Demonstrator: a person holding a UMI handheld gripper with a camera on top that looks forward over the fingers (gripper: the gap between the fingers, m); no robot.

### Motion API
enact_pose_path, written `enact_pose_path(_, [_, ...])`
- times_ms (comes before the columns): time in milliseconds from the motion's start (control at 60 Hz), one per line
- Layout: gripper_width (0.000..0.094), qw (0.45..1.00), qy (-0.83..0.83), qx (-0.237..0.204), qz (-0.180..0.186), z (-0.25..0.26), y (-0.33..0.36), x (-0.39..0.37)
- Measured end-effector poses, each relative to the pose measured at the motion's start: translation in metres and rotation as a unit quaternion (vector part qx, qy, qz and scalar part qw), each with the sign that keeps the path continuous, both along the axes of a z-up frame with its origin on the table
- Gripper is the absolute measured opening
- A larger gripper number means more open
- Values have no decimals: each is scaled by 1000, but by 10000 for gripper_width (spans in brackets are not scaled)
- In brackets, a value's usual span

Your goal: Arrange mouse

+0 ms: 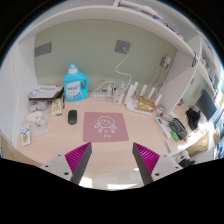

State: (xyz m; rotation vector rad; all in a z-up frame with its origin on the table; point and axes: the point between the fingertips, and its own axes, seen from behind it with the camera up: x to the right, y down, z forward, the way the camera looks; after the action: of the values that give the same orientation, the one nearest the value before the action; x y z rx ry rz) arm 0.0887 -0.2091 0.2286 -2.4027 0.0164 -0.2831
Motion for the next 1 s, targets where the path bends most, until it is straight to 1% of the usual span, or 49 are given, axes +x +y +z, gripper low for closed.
enact_pose_path(100, [848,1000,9,2,4,-5,-1,-3])
enact_pose_path(233, [848,1000,27,4,10,-29,-2,-8])
enact_pose_path(400, [845,998,58,2,25,-89,1,-31])
enact_pose_path(500, [839,996,73,8,41,-131,20,-57])
enact_pose_path(550, [841,995,83,10,53,-149,35,-75])
enact_pose_path(633, [843,991,105,30,71,-167,70,-105])
enact_pose_path(817, [838,985,125,72,99,-189,165,-158])
enact_pose_path(933, [836,983,121,84,111,-203,217,-178])
enact_pose_path(1000, [835,983,121,80,114,-214,241,-185])
